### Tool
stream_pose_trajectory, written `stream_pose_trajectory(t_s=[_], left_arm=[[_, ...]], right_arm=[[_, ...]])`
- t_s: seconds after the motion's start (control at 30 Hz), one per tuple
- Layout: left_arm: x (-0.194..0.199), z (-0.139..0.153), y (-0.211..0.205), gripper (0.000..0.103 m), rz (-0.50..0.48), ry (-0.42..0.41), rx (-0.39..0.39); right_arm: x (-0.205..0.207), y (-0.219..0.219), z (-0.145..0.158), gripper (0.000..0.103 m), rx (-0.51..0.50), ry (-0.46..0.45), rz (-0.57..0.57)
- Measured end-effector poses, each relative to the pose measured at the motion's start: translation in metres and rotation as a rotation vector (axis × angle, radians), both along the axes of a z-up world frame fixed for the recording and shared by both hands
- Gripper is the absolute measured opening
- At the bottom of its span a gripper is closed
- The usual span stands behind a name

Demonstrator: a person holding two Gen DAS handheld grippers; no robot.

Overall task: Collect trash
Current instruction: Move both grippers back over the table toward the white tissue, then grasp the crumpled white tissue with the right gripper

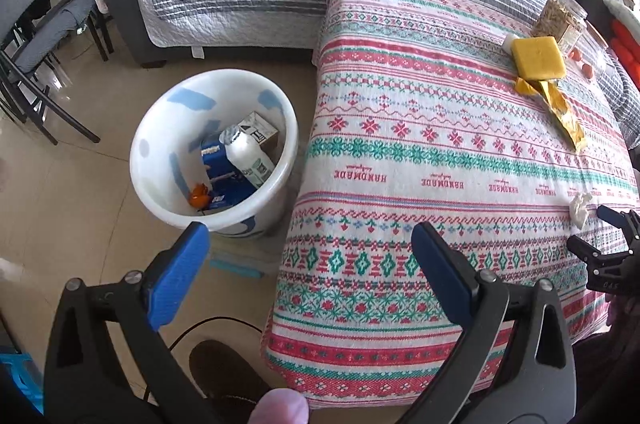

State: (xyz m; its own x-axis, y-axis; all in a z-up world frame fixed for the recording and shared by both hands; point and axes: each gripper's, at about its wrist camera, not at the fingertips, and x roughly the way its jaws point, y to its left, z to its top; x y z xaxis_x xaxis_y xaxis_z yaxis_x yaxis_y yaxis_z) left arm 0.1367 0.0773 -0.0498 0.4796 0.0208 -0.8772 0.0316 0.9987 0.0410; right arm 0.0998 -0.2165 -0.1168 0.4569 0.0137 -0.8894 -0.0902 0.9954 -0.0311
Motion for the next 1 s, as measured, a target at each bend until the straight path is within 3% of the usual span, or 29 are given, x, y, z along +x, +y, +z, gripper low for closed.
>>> stream_pose_trajectory(t_s=[0.3,0.37,0.47,0.53,0.63,0.83,1.0], left_arm=[[-0.002,-0.005,0.001,0.101,0.005,0.018,0.0],[-0.002,-0.006,0.001,0.101,0.003,0.023,-0.001],[-0.002,-0.007,0.0,0.101,-0.001,0.028,0.001],[-0.001,-0.008,-0.001,0.101,-0.003,0.03,0.001],[0.0,-0.007,-0.003,0.101,-0.005,0.03,-0.002],[0.004,-0.004,-0.016,0.101,-0.019,0.03,-0.014],[0.01,0.002,-0.036,0.101,-0.045,0.029,-0.032]], right_arm=[[0.002,0.004,0.002,0.101,-0.005,-0.022,-0.011],[0.004,0.008,0.007,0.092,0.003,-0.039,0.006],[0.005,0.013,0.013,0.07,0.027,-0.05,0.032],[0.005,0.014,0.015,0.049,0.052,-0.049,0.037],[0.006,0.019,0.018,0.031,0.061,-0.048,0.049],[0.006,0.017,0.026,0.025,0.085,-0.056,0.048],[0.012,-0.01,0.045,0.025,0.123,-0.09,-0.03]])
